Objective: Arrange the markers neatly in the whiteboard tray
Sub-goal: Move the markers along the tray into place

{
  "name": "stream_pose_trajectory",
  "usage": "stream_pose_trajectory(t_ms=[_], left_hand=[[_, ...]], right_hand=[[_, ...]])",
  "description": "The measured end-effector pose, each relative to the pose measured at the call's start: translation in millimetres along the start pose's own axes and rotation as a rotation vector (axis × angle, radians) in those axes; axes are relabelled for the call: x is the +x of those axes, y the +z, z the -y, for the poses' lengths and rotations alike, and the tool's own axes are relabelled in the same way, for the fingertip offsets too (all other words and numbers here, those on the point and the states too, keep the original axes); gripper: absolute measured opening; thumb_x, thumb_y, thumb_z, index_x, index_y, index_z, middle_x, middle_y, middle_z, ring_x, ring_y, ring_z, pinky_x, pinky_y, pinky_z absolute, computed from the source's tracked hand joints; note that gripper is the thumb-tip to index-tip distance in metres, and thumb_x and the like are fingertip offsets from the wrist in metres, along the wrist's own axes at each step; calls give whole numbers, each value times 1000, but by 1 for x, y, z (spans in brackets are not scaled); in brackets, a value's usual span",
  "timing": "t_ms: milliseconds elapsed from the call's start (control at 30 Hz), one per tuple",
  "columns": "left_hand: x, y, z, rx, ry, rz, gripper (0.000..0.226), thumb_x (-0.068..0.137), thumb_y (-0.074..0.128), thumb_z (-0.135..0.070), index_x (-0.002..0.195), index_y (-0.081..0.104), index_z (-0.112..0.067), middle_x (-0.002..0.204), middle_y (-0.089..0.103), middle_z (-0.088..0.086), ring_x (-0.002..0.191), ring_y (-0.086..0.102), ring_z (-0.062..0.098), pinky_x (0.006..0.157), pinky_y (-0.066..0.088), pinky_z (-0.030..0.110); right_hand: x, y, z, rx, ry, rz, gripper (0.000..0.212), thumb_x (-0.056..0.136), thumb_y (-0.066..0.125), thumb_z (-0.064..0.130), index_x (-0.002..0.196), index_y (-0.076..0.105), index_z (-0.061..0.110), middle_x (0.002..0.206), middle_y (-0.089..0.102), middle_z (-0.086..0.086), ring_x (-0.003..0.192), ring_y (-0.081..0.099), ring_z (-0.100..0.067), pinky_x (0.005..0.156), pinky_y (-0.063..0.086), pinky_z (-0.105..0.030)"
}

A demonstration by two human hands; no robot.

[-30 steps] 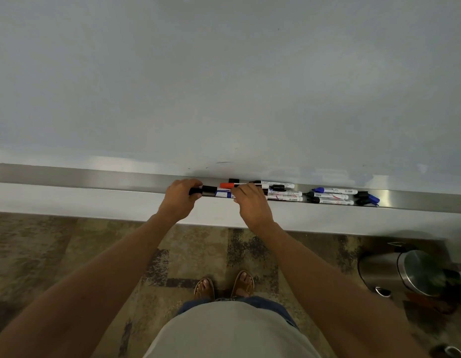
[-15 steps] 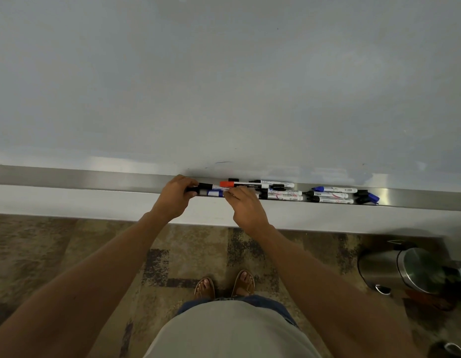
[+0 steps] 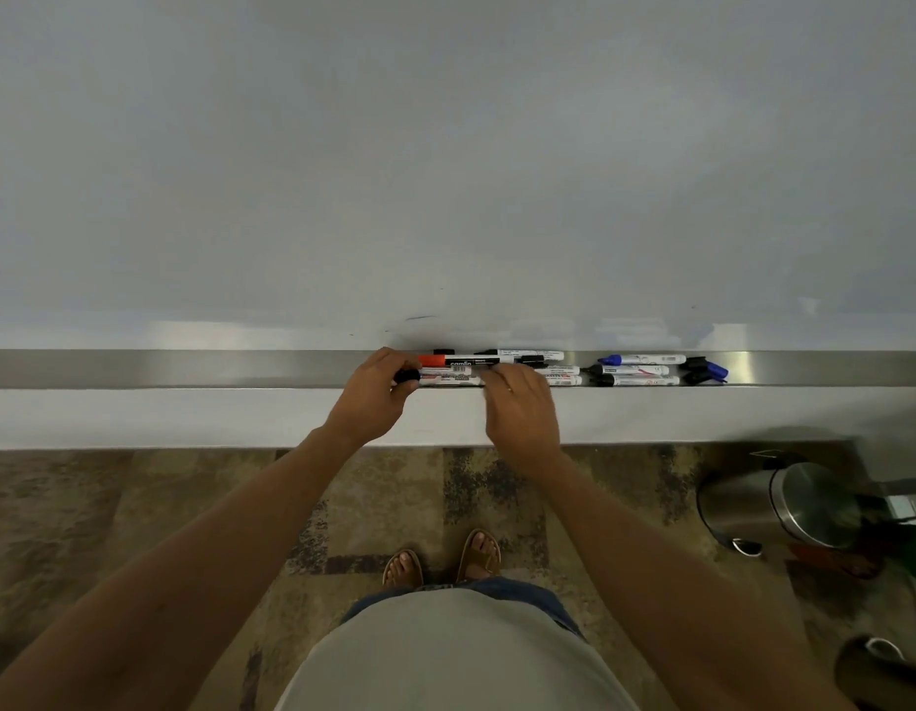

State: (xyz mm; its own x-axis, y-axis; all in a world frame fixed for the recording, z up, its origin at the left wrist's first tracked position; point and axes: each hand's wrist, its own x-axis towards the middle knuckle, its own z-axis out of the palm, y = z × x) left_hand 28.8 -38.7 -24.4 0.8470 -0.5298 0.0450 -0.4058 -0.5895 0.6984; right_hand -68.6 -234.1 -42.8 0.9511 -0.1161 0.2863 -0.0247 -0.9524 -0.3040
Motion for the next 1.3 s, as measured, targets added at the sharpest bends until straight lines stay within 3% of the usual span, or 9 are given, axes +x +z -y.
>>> stream_pose_trajectory(t_ms=[167,367,667,967,1067,1300], left_hand=[[7,15,-14,-14,42,66,20,86,66,-12,106,65,-14,100,64,3,86,56,15,79,43,26],[14,27,-27,-24,70,110,19,87,65,-12,105,65,-13,98,62,0,90,56,16,80,40,24],[22,35,-41,-77,55,136,17,86,65,-10,104,66,-12,98,64,5,90,60,21,83,48,33],[21,40,-41,-50,52,148,18,86,65,-10,104,67,-14,98,65,4,94,58,24,86,48,39],[23,42,-43,-68,46,136,17,85,67,-9,102,68,-14,94,65,2,89,60,21,83,48,33],[28,45,-44,-172,-47,105,21,84,69,-10,103,68,-17,92,62,-8,81,57,0,71,36,0]], right_hand=[[-14,-19,-40,-91,148,-21,20,83,66,3,103,67,4,102,68,-13,97,62,-30,87,47,-42],[-9,-25,-53,-149,173,127,30,82,63,-1,110,66,9,107,67,-10,102,59,-30,91,42,-43],[3,-27,-69,-188,149,270,22,93,57,17,114,57,11,113,58,-10,107,50,-29,93,37,-44],[13,-36,-77,-160,112,309,25,83,70,18,105,58,12,104,61,-9,101,53,-31,85,40,-42],[14,-40,-79,-106,82,312,24,80,73,15,101,61,12,101,61,-9,98,53,-29,82,43,-42],[7,-46,-82,-58,79,218,19,81,73,14,97,63,12,96,65,-8,93,55,-30,79,44,-41]])
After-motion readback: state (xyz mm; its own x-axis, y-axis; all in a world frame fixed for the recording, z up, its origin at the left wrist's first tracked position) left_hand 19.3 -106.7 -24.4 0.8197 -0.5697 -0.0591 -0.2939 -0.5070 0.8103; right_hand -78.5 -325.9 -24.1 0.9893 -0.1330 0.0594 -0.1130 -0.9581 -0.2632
